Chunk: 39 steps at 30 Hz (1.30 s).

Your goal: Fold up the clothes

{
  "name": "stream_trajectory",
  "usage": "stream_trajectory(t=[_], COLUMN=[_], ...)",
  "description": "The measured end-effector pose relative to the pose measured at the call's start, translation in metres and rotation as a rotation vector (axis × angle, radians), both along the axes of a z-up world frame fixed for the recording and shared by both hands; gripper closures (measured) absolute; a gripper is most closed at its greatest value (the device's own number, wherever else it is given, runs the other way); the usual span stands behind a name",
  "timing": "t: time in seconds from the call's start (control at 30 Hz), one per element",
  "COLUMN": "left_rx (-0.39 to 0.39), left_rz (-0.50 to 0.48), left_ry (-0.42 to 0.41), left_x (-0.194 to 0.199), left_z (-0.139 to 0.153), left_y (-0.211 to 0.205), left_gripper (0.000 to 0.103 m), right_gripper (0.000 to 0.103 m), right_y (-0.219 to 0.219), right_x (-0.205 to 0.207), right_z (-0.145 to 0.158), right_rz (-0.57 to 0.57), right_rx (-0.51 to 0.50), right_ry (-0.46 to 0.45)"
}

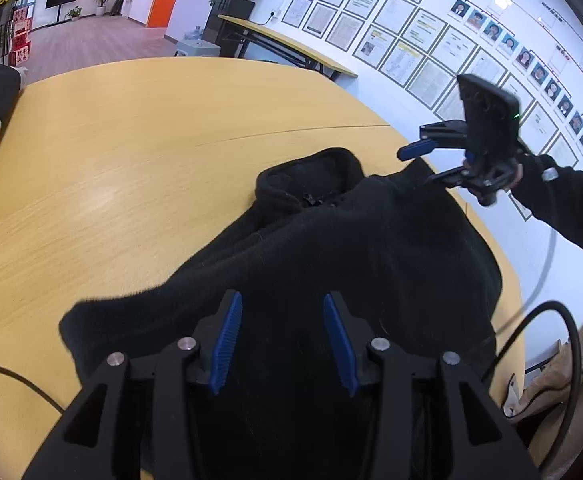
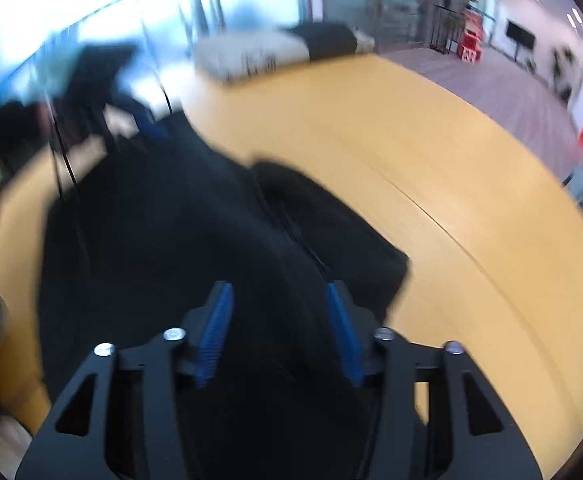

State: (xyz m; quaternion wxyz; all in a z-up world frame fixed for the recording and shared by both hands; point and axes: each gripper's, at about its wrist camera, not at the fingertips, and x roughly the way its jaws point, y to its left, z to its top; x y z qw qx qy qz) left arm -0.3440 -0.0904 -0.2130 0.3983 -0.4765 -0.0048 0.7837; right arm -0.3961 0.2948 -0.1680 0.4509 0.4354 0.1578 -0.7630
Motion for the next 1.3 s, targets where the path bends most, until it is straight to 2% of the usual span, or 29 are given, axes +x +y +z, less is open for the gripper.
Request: stream_trajectory(t=[0.07, 0.1, 0.13, 0.17, 0.2, 0.27, 0.3, 0.4, 0.43, 0.5, 0.57, 0.6, 0.63, 0.7, 0.77, 0.8, 0.83, 0.9, 0.93, 1.0, 1.03, 1.07, 1.1, 1.13, 1.17, 1.2, 1.27, 1.3], left_rx=[-0.063, -0.069, -0.068, -0.055, -0.051, -0.075, -0.068, 0.041, 0.064, 0.041, -0.033, -0.045, -0.057, -0.036, -0.004, -0.008, -0.013, -0.082, -0.086, -0.097, -0.107, -0.118, -0.128, -0.139, -0.15, -0.16, -0.168, -0.166], left_rz=[0.02, 0.027, 0.034, 0.041, 0.043, 0.037, 0.027, -0.038, -0.059, -0.091, -0.108, -0.1, -0.091, -0.075, -0.063, -0.065, -0.067, -0.065, -0.07, -0.08, -0.083, -0.087, -0.09, -0.094, -0.097, -0.101, -0.125, -0.14], left_ry=[-0.043, -0.057, -0.069, -0.077, -0.079, -0.065, -0.052, 0.016, 0.032, 0.019, -0.026, -0.043, -0.06, -0.057, -0.037, -0.026, -0.015, -0.047, -0.043, -0.034, -0.024, -0.015, -0.005, 0.005, 0.015, 0.025, 0.055, 0.083], left_x=[-0.012, -0.016, -0.019, -0.018, -0.017, -0.012, -0.009, -0.002, -0.001, -0.005, -0.014, -0.016, -0.018, -0.018, -0.016, -0.017, -0.017, -0.026, -0.028, -0.029, -0.024, -0.019, -0.014, -0.01, -0.005, 0.0, 0.009, 0.014], left_z=[-0.017, -0.022, -0.025, -0.023, -0.021, -0.013, -0.007, 0.018, 0.023, 0.016, -0.005, -0.011, -0.017, -0.012, -0.001, -0.001, -0.001, -0.016, -0.017, -0.017, -0.014, -0.01, -0.006, -0.003, 0.001, 0.004, 0.015, 0.023], left_y=[0.005, 0.006, 0.005, 0.003, 0.001, 0.001, 0.002, 0.013, 0.019, 0.035, 0.052, 0.053, 0.055, 0.052, 0.049, 0.05, 0.051, 0.059, 0.061, 0.064, 0.061, 0.057, 0.054, 0.05, 0.046, 0.043, 0.036, 0.034], left_gripper=[0.06, 0.07, 0.071, 0.071, 0.071, 0.069, 0.065, 0.054, 0.049, 0.048, 0.048, 0.055, 0.055, 0.055, 0.052, 0.046, 0.044, 0.047, 0.046, 0.047, 0.047, 0.047, 0.047, 0.047, 0.047, 0.047, 0.047, 0.047], right_gripper=[0.051, 0.051, 0.051, 0.054, 0.065, 0.069, 0.068, 0.048, 0.046, 0.043, 0.043, 0.047, 0.063, 0.075, 0.069, 0.051, 0.042, 0.042, 0.044, 0.053, 0.053, 0.053, 0.047, 0.036, 0.03, 0.023, 0.02, 0.02], right_y=[-0.009, -0.013, -0.019, -0.026, -0.028, -0.018, -0.012, 0.007, 0.014, 0.028, 0.045, 0.056, 0.069, 0.087, 0.103, 0.106, 0.107, 0.106, 0.105, 0.111, 0.115, 0.12, 0.127, 0.134, 0.141, 0.149, 0.168, 0.172], right_x=[-0.004, -0.006, -0.009, -0.013, -0.014, -0.012, -0.013, 0.003, 0.011, 0.017, 0.018, 0.017, 0.017, 0.017, 0.018, 0.022, 0.025, 0.03, 0.032, 0.034, 0.037, 0.043, 0.056, 0.071, 0.086, 0.11, 0.162, 0.19], right_z=[-0.009, -0.019, -0.034, -0.051, -0.066, -0.068, -0.064, -0.031, -0.02, -0.017, -0.033, -0.042, -0.05, -0.051, -0.039, -0.033, -0.033, -0.036, -0.038, -0.049, -0.044, -0.033, -0.017, -0.001, 0.015, 0.025, 0.041, 0.04], right_rz=[-0.02, -0.034, -0.054, -0.075, -0.089, -0.128, -0.165, -0.231, -0.24, -0.283, -0.368, -0.407, -0.446, -0.504, -0.581, -0.607, -0.613, -0.616, -0.617, -0.646, -0.683, -0.725, -0.771, -0.817, -0.862, -0.907, -0.995, -1.034], right_rx=[-0.046, -0.05, -0.014, 0.034, 0.074, 0.017, -0.018, -0.12, -0.152, -0.15, -0.06, -0.023, 0.011, -0.002, -0.032, -0.062, -0.054, -0.012, 0.009, 0.092, 0.079, 0.039, -0.026, -0.099, -0.173, -0.235, -0.354, -0.384], right_ry=[-0.051, -0.082, -0.116, -0.151, -0.168, -0.154, -0.166, -0.085, -0.051, -0.057, -0.095, -0.114, -0.132, -0.112, -0.078, -0.051, -0.045, -0.048, -0.05, -0.07, -0.065, -0.048, -0.023, 0.003, 0.03, 0.02, -0.024, -0.074])
